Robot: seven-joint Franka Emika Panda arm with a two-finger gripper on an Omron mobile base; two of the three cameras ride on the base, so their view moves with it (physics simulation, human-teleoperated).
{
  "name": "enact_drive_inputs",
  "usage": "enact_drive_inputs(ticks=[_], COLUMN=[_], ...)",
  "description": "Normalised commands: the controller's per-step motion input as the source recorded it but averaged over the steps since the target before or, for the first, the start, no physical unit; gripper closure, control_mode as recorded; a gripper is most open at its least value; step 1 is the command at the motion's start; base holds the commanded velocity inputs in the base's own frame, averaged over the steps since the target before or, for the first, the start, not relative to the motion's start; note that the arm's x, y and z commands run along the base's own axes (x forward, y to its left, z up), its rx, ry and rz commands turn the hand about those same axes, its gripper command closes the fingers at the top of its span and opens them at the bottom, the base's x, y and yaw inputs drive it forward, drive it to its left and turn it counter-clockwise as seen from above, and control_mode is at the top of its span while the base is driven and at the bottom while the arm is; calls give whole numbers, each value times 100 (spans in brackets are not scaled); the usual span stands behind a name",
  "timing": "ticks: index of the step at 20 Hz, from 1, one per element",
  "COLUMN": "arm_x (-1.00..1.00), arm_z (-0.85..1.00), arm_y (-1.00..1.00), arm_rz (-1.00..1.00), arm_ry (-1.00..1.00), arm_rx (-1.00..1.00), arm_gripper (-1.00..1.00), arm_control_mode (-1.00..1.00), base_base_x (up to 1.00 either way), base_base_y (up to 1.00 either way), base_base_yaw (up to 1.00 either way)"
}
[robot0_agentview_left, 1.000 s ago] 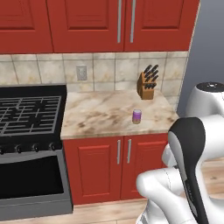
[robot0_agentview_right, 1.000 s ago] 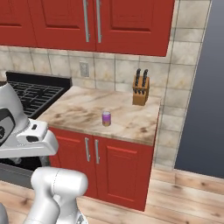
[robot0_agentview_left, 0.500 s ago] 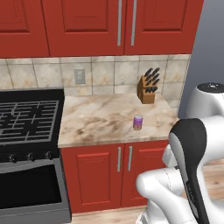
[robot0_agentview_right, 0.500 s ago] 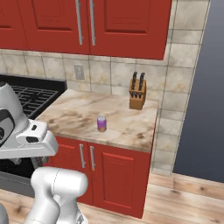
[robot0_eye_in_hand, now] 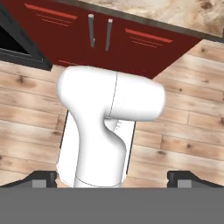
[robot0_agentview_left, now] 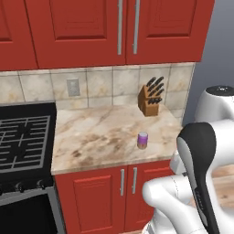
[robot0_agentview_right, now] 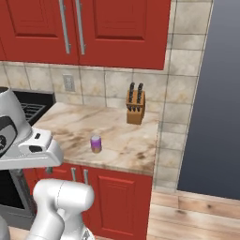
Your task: Four empty soda cans are scattered around the kitchen. Gather all the cans and cluster them next to the stove for recycling.
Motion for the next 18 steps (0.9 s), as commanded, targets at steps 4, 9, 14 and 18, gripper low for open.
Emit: enact_drive_inputs(ticks=[4, 9, 14, 18], arm_x=[0, 59, 74, 69], arm_z=[0, 20, 6, -5], arm_y=[0, 6, 4, 4], arm_rz=[0, -14, -12, -8], arm_ry=[0, -7, -4, 0], arm_rx=[0, 8, 8, 4], arm_gripper=[-100, -100, -100, -100], arm_control_mode=[100, -100, -100, -100], base_base_x=[46, 0, 0, 0], base_base_y=[9, 0, 0, 0], base_base_yaw=[-13, 0, 0, 0])
